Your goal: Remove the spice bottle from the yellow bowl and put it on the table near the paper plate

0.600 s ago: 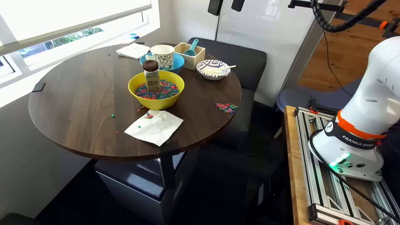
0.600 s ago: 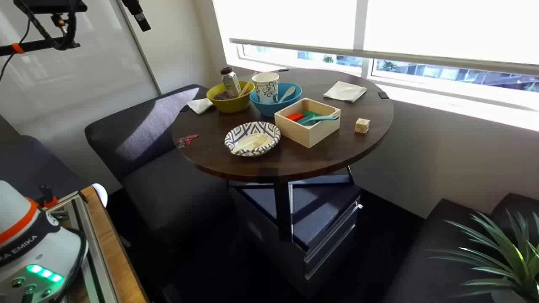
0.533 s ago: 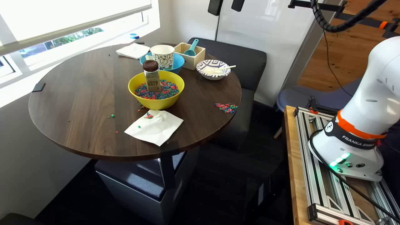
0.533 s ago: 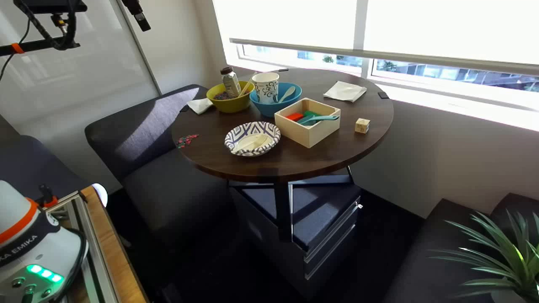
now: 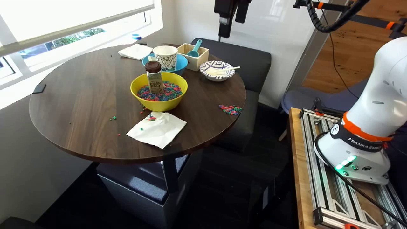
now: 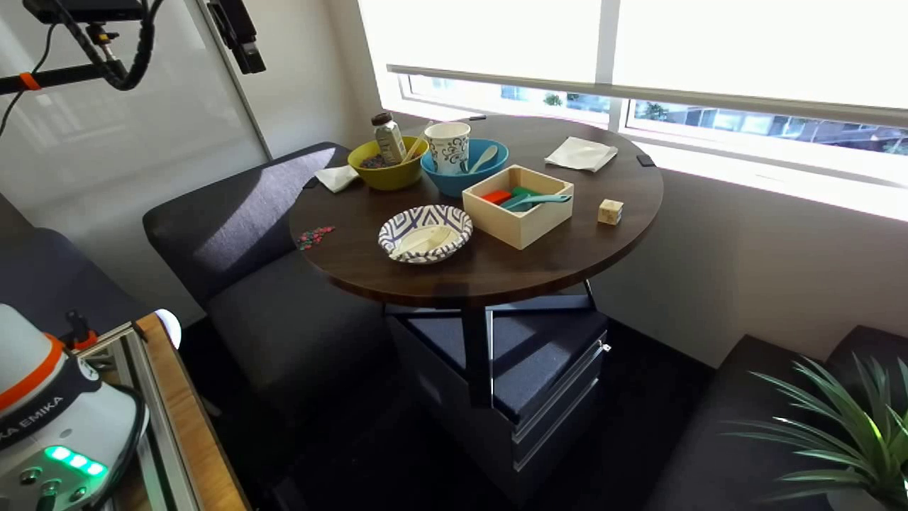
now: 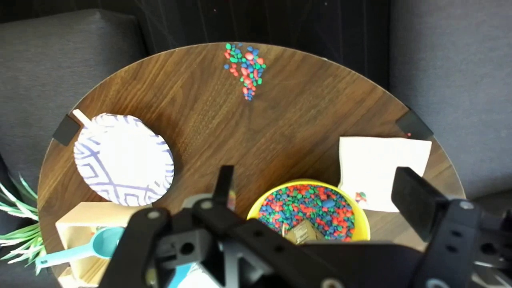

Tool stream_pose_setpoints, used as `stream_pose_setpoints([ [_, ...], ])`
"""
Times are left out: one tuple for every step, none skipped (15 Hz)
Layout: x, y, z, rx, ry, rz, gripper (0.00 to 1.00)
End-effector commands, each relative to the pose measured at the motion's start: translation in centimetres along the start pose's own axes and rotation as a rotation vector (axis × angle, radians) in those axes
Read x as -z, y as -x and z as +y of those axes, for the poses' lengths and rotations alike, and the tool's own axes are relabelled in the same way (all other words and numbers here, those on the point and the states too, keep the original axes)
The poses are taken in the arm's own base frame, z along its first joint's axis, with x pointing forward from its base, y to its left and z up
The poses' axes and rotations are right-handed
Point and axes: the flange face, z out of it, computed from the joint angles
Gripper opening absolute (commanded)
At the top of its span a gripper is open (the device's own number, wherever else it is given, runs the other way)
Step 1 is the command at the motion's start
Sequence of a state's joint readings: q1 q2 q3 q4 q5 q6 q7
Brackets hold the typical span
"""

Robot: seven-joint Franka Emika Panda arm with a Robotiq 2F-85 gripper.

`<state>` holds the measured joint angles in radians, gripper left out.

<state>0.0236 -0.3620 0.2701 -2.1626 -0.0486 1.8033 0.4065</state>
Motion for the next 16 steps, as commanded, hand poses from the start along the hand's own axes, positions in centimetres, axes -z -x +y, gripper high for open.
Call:
stream_pose_setpoints([
  [-2.8, -2.3, -2.9, 0.146, 0.067, -0.103, 1.0],
  [-3.6, -2.8, -3.7, 0.179, 0.074, -0.12, 1.0],
  [-4.5, -3.9, -5.0, 0.199, 0.095, -0.119, 1.0],
  [-5.4, -4.7, -5.9, 0.22, 0.105, -0.128, 1.0],
  [-6.1, -5.6, -6.8, 0.232, 0.129, -0.123, 1.0],
  [-6.8, -6.4, -7.3, 0.248, 0.15, -0.123, 1.0],
  [-7.4, -8.0, -7.9, 0.236, 0.157, -0.121, 1.0],
  [-7.8, -8.5, -8.2, 0.24, 0.162, -0.126, 1.0],
  [-7.6, -9.1, -8.5, 0.234, 0.15, -0.131, 1.0],
  [-7.6, -7.5, -7.6, 0.243, 0.134, -0.116, 1.0],
  [-7.9, -8.3, -8.0, 0.243, 0.128, -0.119, 1.0],
  [-8.0, -8.9, -8.2, 0.242, 0.125, -0.122, 1.0],
  [-8.0, -9.2, -8.2, 0.241, 0.122, -0.123, 1.0],
  [-8.0, -9.3, -8.3, 0.241, 0.122, -0.123, 1.0],
  [-8.5, -10.6, -8.3, 0.246, 0.135, -0.085, 1.0],
  [-8.7, -11.4, -8.4, 0.297, 0.127, -0.075, 1.0],
])
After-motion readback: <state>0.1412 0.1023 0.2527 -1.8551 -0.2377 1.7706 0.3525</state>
